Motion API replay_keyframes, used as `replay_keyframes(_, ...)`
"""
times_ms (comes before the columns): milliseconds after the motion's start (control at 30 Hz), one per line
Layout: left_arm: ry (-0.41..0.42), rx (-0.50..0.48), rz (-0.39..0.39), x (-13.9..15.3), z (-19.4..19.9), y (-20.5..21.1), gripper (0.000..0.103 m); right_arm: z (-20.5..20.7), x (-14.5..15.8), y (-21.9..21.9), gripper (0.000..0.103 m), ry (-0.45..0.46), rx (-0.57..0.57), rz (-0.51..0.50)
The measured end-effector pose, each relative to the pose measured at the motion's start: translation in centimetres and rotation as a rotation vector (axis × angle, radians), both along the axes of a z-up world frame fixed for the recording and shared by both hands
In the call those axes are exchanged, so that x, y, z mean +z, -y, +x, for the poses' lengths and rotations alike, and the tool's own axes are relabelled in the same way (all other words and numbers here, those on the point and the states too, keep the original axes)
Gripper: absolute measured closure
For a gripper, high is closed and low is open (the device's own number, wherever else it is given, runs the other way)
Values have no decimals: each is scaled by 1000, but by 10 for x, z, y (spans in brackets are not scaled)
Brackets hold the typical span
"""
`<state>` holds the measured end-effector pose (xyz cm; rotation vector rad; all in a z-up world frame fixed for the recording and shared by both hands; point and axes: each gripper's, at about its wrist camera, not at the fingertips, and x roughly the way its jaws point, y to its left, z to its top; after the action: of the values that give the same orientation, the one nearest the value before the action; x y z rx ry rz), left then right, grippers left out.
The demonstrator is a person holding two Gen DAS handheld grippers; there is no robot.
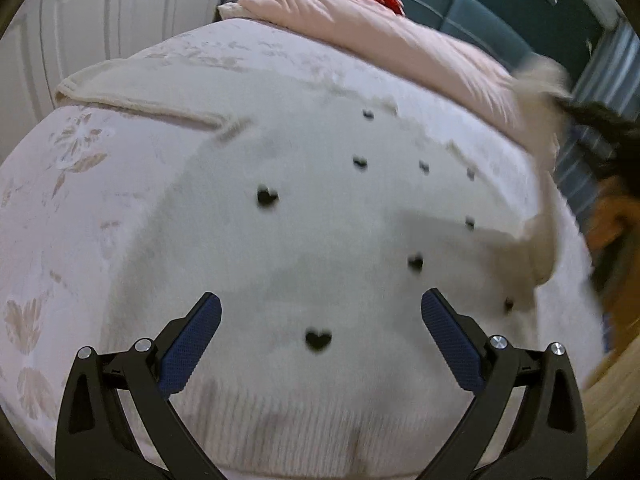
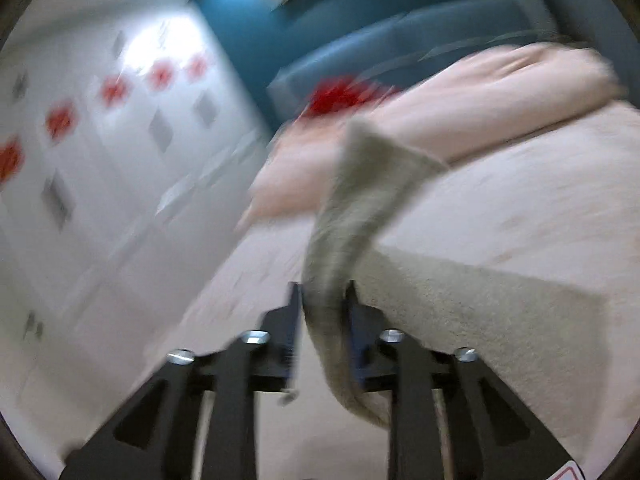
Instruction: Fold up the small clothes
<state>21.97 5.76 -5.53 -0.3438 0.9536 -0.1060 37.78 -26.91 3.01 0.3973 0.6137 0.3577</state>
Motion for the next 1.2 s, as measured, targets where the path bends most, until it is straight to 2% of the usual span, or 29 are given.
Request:
replay_keyframes(67, 18, 12, -43, 10, 17, -14, 5, 8, -30, -45, 71, -62, 29, -56)
replay_keyframes(133, 41, 15, -69, 18, 40, -27, 5, 1, -48, -46, 70, -97, 8, -56)
replay_keyframes(233, 77, 7, -75, 22, 82, -33, 5, -32, -74, -21, 63, -147, -89, -73)
replay_keyframes(300, 79, -11, -70, 17, 112, -28, 5, -56, -91, 2, 61, -185, -173, -126)
replay_keyframes(400, 28, -19, -98, -4, 165, -13, 5, -74, -116, 35, 61, -252, -248, -158)
replay_keyframes(467, -23, -12, -153, -23, 193, -1, 7, -81, -130, 55, 60, -284, -278, -97)
replay_keyframes(500, -43, -4, -164, -32, 202, 5, 14, -82, -137, 66, 60, -304, -285, -37)
replay_keyframes(567, -93, 19, -158, -51, 216, 17, 34, -79, -155, 90, 59, -336, -309, 98)
replay_keyframes(633, -135, 25, -166, -65, 223, 24, 70, -79, -168, 106, 58, -348, -352, 192)
replay_keyframes(667, -136, 38, -148, -68, 226, 28, 78, -79, -174, 113, 58, -348, -382, 225)
replay_keyframes(700, -123, 46, -125, -69, 227, 31, 86, -75, -179, 122, 69, -339, -411, 258)
replay_keyframes(733, -106, 39, -114, -67, 228, 34, 90, -73, -182, 127, 97, -329, -433, 282)
replay_keyframes(767, -94, 33, -113, -65, 227, 34, 91, -71, -181, 134, 96, -321, -454, 298)
replay_keyframes(833, -45, 17, -113, -57, 223, 35, 91, -76, -169, 147, 97, -237, -507, 331)
replay_keyframes(900, -37, -6, -90, -60, 219, 38, 91, -81, -164, 152, 97, -193, -529, 316)
replay_keyframes(933, -57, -22, -59, -70, 219, 42, 91, -81, -170, 149, 97, -220, -524, 290)
replay_keyframes(967, -60, -24, -41, -76, 220, 44, 91, -72, -190, 144, 97, -325, -494, 245)
replay_keyframes(1000, -36, -25, -31, -78, 217, 45, 90, -72, -199, 141, 100, -356, -480, 241)
replay_keyframes(1033, -17, -23, -23, -77, 213, 46, 88, -75, -196, 137, 98, -333, -482, 242)
replay_keyframes(1100, -1, -23, -35, -71, 208, 45, 87, -84, -174, 124, 94, -307, -493, 159)
replay_keyframes(1200, 31, -4, -82, -62, 196, 30, 85, -94, -134, 95, 92, -188, -500, 16)
